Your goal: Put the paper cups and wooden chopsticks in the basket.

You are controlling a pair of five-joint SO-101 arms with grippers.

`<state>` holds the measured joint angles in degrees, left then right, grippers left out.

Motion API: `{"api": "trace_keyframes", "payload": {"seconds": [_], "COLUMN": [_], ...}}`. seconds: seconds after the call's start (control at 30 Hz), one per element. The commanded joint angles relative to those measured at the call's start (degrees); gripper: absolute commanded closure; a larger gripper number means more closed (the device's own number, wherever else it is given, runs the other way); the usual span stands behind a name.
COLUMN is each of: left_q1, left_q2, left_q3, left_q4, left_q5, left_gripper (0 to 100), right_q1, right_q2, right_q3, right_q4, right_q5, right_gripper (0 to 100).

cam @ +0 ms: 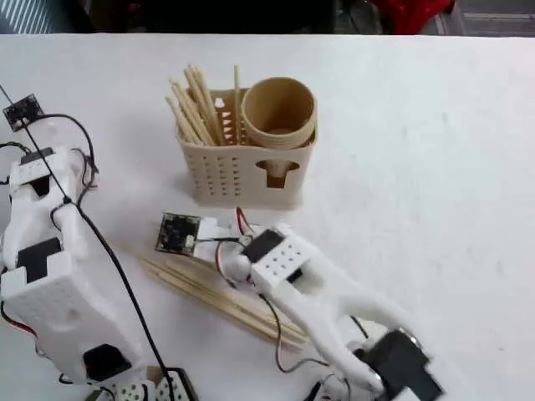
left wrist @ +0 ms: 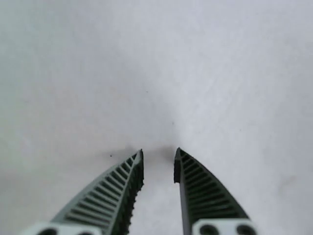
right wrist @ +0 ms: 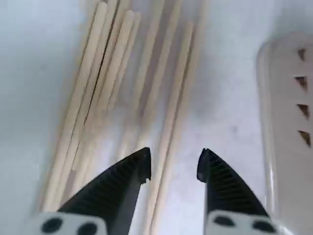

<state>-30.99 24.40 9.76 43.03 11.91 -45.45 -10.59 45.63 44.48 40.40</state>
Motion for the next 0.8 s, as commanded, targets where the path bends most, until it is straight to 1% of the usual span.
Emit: {"api": "trace_keyframes", "payload": {"seconds": [0.0, 0.13, 0.23, 0.37, 0.43, 0.5, 0.57, 0.67, 0.77], "left_q1": [0.6, 0.7, 0.7, 0.7, 0.7, 0.7, 0.7, 0.7, 0.7], "left_q2": [-0.5, -0.5, -0.5, -0.5, -0.5, -0.5, -0.5, -0.5, -0.5], "left_q3": [-1.5, -1.6, -1.6, -1.6, -1.6, -1.6, -1.5, -1.5, -1.5], "left_q4": [-1.0, -1.0, -0.9, -0.9, -0.9, -0.9, -1.0, -1.1, -1.2], "left_q5": [0.5, 0.5, 0.5, 0.5, 0.5, 0.5, 0.5, 0.5, 0.5], "left_gripper": [88, 88, 88, 88, 88, 88, 88, 88, 88], "right_q1": [2.8, 4.3, 4.8, 4.9, 4.9, 4.9, 4.9, 5.1, 5.8], "right_q2": [6.5, 12.1, 13.3, 13.3, 13.3, 13.3, 12.3, 7.2, -0.8], "right_q3": [-3.7, -6.9, -8.3, -8.4, -8.3, -8.3, -8.0, -8.0, -7.8], "right_q4": [-2.5, -2.6, -2.2, -2.3, -2.2, -2.2, -2.0, 1.4, 4.2], "right_q5": [1.1, 1.1, 0.7, 0.4, 0.4, 0.4, 0.4, -0.2, -4.0], "right_gripper": [83.3, 83.3, 84.7, 99.0, 96.8, 98.5, 98.1, 98.2, 98.2]}}
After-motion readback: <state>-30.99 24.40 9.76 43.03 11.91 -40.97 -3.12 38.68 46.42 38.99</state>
